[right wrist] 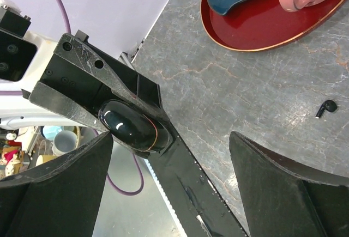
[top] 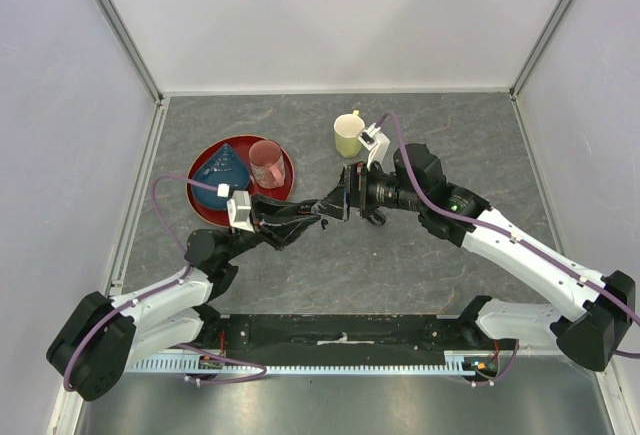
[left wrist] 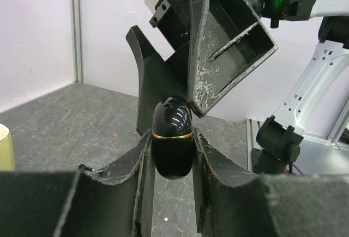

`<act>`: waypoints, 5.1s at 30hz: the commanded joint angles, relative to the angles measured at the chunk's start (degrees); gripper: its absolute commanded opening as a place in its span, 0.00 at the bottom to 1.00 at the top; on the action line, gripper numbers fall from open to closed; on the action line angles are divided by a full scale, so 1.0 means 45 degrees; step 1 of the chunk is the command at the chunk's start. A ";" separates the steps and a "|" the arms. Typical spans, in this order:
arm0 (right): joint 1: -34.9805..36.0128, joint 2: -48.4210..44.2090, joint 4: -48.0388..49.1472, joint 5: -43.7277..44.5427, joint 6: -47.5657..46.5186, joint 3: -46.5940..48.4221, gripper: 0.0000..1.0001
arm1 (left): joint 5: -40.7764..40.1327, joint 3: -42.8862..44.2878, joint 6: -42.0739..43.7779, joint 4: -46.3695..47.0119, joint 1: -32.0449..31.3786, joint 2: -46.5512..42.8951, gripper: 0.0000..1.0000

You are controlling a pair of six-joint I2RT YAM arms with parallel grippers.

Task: Insert the wireless bluetooth earbuds into the charging case
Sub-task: Open the charging case, then pick up the earbud from the center of the board.

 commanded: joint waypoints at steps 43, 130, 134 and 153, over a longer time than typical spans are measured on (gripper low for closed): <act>-0.0457 -0.0425 0.2674 -0.0472 0.1448 0.0655 0.98 | 0.0850 0.0520 0.0965 -0.0920 -0.0040 -0.2435 0.02; -0.5418 1.0119 -0.2151 0.5134 -0.5993 0.3858 0.56 | -0.0205 0.0208 0.2918 -0.5628 -0.0040 -0.6733 0.02; -0.5418 1.0374 -0.2132 0.5075 -0.6013 0.3936 0.54 | -0.0244 0.0169 0.2880 -0.5648 -0.0040 -0.6791 0.02; -0.5438 1.0511 -0.2132 0.5055 -0.5740 0.3624 0.36 | -0.0361 0.0110 0.2801 -0.5765 -0.0040 -0.6928 0.02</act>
